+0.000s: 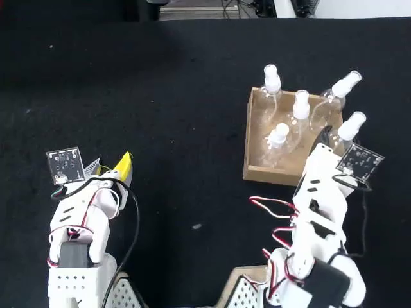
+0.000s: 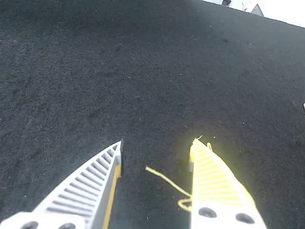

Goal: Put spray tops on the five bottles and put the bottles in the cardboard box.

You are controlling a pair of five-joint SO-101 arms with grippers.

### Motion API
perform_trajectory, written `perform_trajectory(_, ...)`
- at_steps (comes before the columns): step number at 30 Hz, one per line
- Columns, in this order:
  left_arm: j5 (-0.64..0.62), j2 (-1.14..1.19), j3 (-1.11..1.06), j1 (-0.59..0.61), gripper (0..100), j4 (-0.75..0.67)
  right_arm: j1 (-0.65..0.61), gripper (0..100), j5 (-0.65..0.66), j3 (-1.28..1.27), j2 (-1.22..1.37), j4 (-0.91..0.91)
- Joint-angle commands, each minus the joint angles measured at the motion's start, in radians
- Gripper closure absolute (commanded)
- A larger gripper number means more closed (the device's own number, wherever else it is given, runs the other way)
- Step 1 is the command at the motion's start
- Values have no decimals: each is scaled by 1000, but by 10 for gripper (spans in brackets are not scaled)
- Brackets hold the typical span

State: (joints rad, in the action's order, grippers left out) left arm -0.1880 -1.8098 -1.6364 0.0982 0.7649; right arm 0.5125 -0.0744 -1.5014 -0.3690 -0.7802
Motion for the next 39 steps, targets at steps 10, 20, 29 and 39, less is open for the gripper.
perform_trajectory(10,-2,-12,18,-2,787,-18,0,987,3,-5,13,-163)
perform_trajectory(20,-2,-12,18,-2,787,-15,0,987,3,-28,15,-196)
perform_trajectory(29,-2,-12,18,-2,787,-15,-2,987,-6,-24,15,-126)
perform_trajectory(39,-2,-12,18,-2,787,-14,-2,987,2,-27,15,-117)
